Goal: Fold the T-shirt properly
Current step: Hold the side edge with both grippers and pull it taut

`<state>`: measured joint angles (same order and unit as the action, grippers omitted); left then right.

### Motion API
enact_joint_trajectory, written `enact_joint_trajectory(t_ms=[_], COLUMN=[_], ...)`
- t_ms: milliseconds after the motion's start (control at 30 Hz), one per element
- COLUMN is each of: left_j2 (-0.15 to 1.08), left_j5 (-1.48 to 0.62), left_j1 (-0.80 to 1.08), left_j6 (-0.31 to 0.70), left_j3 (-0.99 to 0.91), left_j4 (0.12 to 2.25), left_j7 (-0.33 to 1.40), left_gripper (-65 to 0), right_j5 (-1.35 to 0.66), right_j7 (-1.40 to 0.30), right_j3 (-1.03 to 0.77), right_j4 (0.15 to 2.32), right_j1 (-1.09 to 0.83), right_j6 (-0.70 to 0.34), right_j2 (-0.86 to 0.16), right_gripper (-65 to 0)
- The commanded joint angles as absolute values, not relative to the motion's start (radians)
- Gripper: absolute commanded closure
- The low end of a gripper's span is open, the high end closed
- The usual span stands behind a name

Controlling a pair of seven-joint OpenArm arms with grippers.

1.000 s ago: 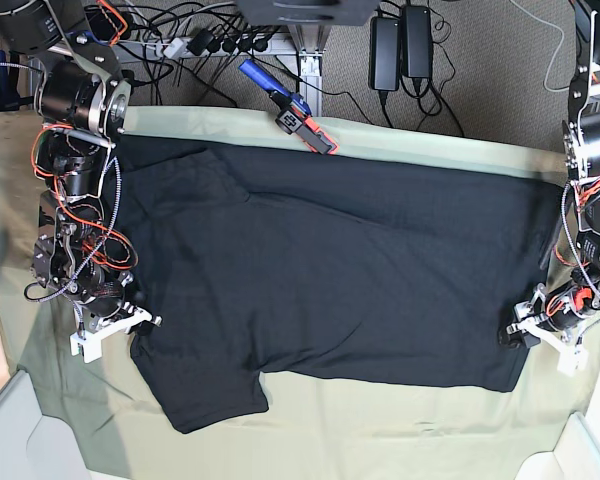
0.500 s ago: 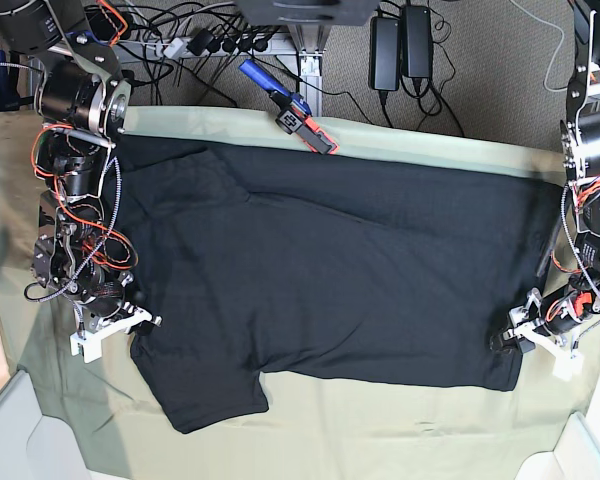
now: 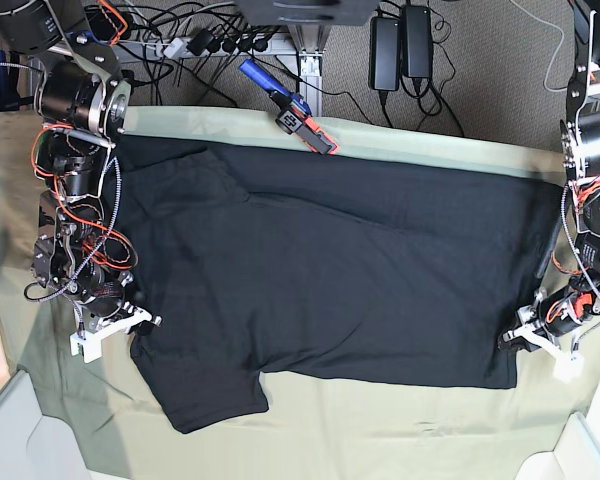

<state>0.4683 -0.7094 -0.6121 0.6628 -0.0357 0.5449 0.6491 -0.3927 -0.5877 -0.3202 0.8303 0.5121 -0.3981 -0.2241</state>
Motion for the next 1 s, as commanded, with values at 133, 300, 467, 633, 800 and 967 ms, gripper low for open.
enact_joint_trajectory(t_ms=[133, 300, 467, 633, 800, 967], left_j2=[0.493, 0.493, 0.494, 0.502, 0.509, 0.519], left_j5=[-0.730, -0.729, -0.728, -0.729, -0.730, -0.740], left_j1=[-0.645, -0.645, -0.642, -0.642, -0.642, -0.642], left_j6=[0.698, 0.698, 0.698, 0.698, 0.698, 0.698], left_j3=[-0.038, -0.038, -0.038, -0.038, -0.038, -0.038], left_j4=[0.636, 0.668, 0.668, 0.668, 0.668, 0.668], left_j7=[0.667, 0.693, 0.694, 0.719, 0.730, 0.733], left_gripper=[-6.7, -5.3, 0.0, 0.0, 0.0, 0.0], right_j5=[-0.408, -0.409, -0.408, -0.408, -0.412, -0.411], right_j7=[-0.573, -0.573, -0.573, -0.573, -0.573, -0.578], right_j3=[-0.320, -0.320, -0.320, -0.320, -0.320, -0.320], right_j4=[0.851, 0.851, 0.851, 0.851, 0.855, 0.887], right_j1=[0.540, 0.540, 0.540, 0.540, 0.543, 0.542], right_j6=[-0.453, -0.453, -0.453, -0.453, -0.453, -0.453], right_j2=[-0.235, -0.235, -0.235, -0.235, -0.236, -0.239], right_gripper=[-6.1, -6.1, -6.1, -2.6, 0.0, 0.0])
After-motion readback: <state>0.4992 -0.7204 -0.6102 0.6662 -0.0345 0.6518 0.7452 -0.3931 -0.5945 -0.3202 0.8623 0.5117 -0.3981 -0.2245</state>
